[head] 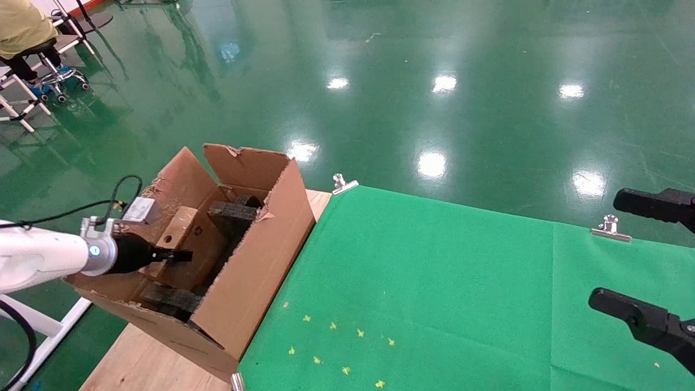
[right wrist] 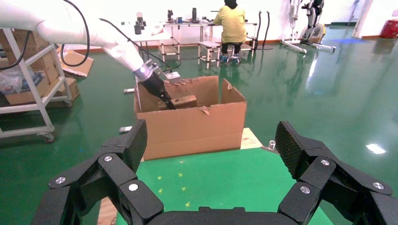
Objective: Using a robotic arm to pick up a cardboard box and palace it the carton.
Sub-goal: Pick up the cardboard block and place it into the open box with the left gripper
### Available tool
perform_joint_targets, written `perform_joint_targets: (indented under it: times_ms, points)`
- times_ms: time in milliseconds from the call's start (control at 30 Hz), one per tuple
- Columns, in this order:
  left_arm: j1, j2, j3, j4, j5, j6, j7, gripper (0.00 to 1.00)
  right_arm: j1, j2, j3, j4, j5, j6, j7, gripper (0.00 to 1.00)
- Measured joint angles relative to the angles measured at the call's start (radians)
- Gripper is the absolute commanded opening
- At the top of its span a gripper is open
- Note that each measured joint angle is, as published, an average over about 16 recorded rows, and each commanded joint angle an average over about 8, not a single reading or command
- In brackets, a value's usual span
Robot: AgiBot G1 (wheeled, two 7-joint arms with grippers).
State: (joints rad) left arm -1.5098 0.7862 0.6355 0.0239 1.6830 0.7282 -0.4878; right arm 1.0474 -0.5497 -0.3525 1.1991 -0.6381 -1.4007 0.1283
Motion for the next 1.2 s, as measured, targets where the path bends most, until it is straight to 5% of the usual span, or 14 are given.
perform_joint_targets:
  times_ms: [33, 233, 300, 1200]
  points:
    - [0.006, 0.004, -0.001, 0.0, -0.001, -0.005, -0.003, 0.07, 0.0, 0.0, 0.0, 0.0, 0.0, 0.0, 0.0, 1.0]
    - [0.029, 0.02, -0.003, 0.001, -0.004, -0.029, -0.016, 0.82, 0.0, 0.0, 0.0, 0.0, 0.0, 0.0, 0.0, 1.0]
    - [0.033, 0.023, -0.003, 0.002, -0.005, -0.034, -0.019, 1.0, 0.0, 0.0, 0.0, 0.0, 0.0, 0.0, 0.0, 1.0]
    - [-0.026, 0.009, 0.01, -0.018, 0.012, 0.005, -0.018, 1.0, 0.0, 0.0, 0.0, 0.0, 0.0, 0.0, 0.0, 1.0]
